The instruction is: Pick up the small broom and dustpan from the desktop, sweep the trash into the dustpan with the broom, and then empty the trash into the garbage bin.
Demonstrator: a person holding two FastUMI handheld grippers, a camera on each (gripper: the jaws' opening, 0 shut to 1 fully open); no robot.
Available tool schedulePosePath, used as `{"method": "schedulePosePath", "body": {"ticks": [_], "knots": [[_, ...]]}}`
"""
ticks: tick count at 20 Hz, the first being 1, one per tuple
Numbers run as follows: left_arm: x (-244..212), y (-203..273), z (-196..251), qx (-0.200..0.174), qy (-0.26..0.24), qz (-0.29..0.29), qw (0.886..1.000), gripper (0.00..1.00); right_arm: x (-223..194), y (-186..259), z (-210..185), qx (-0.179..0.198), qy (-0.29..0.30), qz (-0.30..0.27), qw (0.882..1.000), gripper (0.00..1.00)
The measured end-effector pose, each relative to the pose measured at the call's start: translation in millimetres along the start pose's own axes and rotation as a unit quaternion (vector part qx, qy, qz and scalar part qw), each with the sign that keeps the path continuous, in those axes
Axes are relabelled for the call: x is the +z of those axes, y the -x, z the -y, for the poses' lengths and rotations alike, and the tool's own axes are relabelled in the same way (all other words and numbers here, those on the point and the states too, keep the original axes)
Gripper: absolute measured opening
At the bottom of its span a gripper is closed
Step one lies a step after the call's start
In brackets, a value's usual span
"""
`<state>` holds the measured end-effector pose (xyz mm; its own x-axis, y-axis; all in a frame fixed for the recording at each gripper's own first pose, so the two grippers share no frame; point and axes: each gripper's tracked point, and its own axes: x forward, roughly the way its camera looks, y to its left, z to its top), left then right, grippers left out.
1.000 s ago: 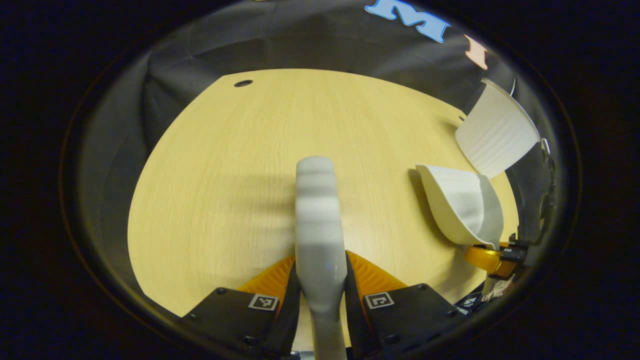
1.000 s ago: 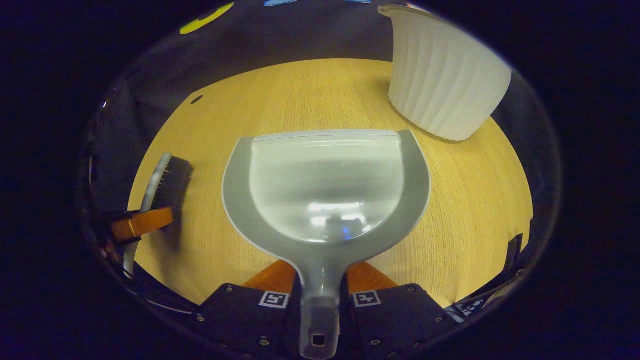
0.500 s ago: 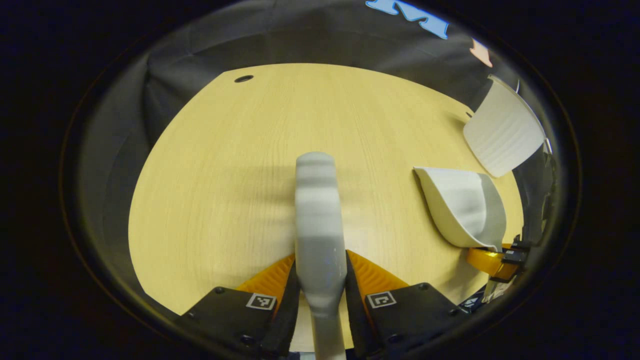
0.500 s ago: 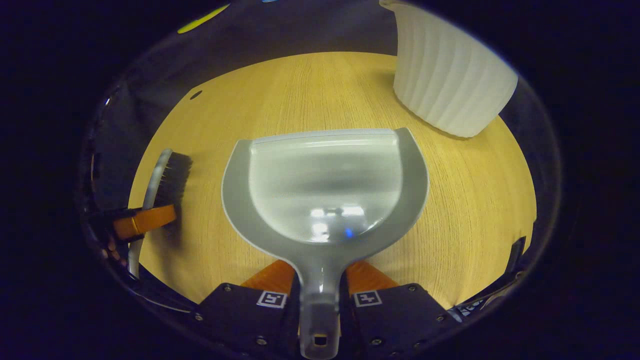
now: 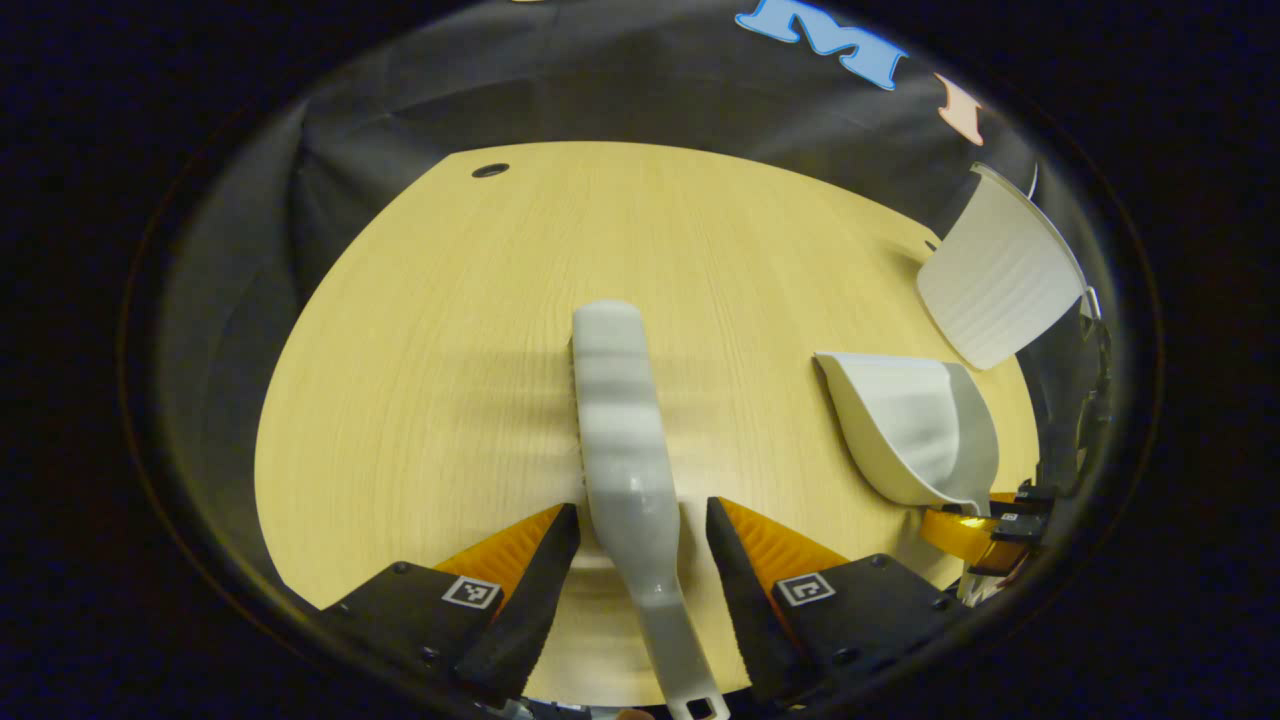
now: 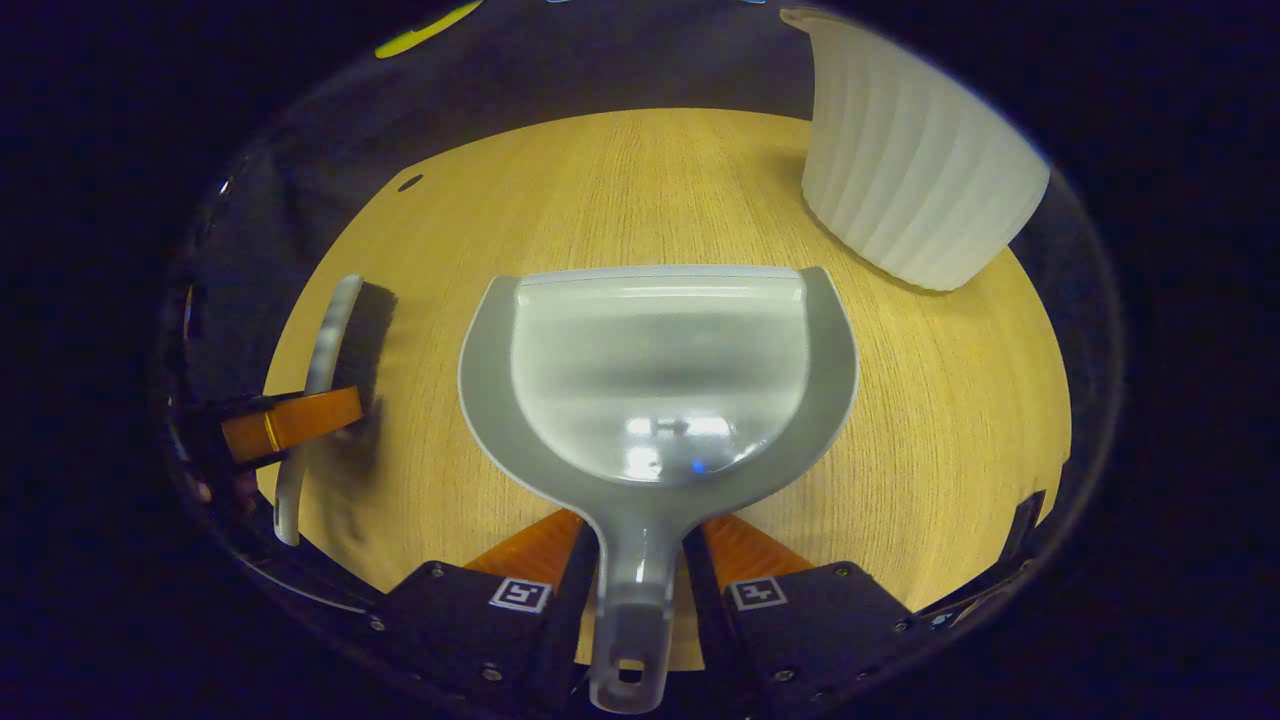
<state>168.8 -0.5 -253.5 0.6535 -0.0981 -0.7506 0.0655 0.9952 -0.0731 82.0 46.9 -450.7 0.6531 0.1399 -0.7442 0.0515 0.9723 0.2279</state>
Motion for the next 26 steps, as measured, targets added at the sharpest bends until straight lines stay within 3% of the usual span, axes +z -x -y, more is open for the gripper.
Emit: {"method": "schedulePosePath", "body": {"ticks": [1, 2, 6, 8, 11, 13, 18, 23, 26], "knots": [[1.7, 2.9, 1.6, 0.002, -0.004, 0.011, 1.0, 0.88, 1.5, 1.1, -0.2, 0.002, 0.0, 0.003, 1.0, 0.55], [6.3, 6.5, 1.5, 0.005, -0.007, 0.023, 1.0, 0.97, 2.7, 4.0, 2.3, -0.001, 0.001, 0.007, 1.0, 0.71], [28.8, 25.3, 12.1, -0.003, -0.002, 0.088, 0.996, 0.97, 10.9, 18.5, 11.2, -0.005, 0.003, 0.032, 0.999, 0.98], [46.3, 40.5, 15.4, -0.001, 0.006, 0.132, 0.991, 0.96, 14.8, 27.0, 12.5, -0.005, 0.01, 0.049, 0.999, 0.98], [70.2, 71.9, 13.9, 0.011, 0.024, 0.216, 0.976, 0.96, 43.6, 48.4, 25.1, -0.028, 0.039, 0.127, 0.991, 0.98], [82.9, 90.4, 15.6, 0.022, 0.033, 0.265, 0.963, 0.96, 65.5, 69.0, 37.5, -0.042, 0.06, 0.192, 0.979, 0.98], [99.3, 133.1, 28.3, 0.038, 0.037, 0.338, 0.94, 0.96, 102.7, 103.4, 42.6, -0.025, 0.073, 0.328, 0.941, 0.98], [121.7, 172.1, 49.8, 0.04, 0.02, 0.398, 0.916, 0.96, 110.6, 99.6, 38.8, -0.026, 0.08, 0.394, 0.915, 0.97], [143.3, 199.8, 59.2, 0.033, 0.004, 0.444, 0.895, 0.96, 115.2, 106.9, 39.0, -0.034, 0.069, 0.427, 0.901, 0.98]]}}
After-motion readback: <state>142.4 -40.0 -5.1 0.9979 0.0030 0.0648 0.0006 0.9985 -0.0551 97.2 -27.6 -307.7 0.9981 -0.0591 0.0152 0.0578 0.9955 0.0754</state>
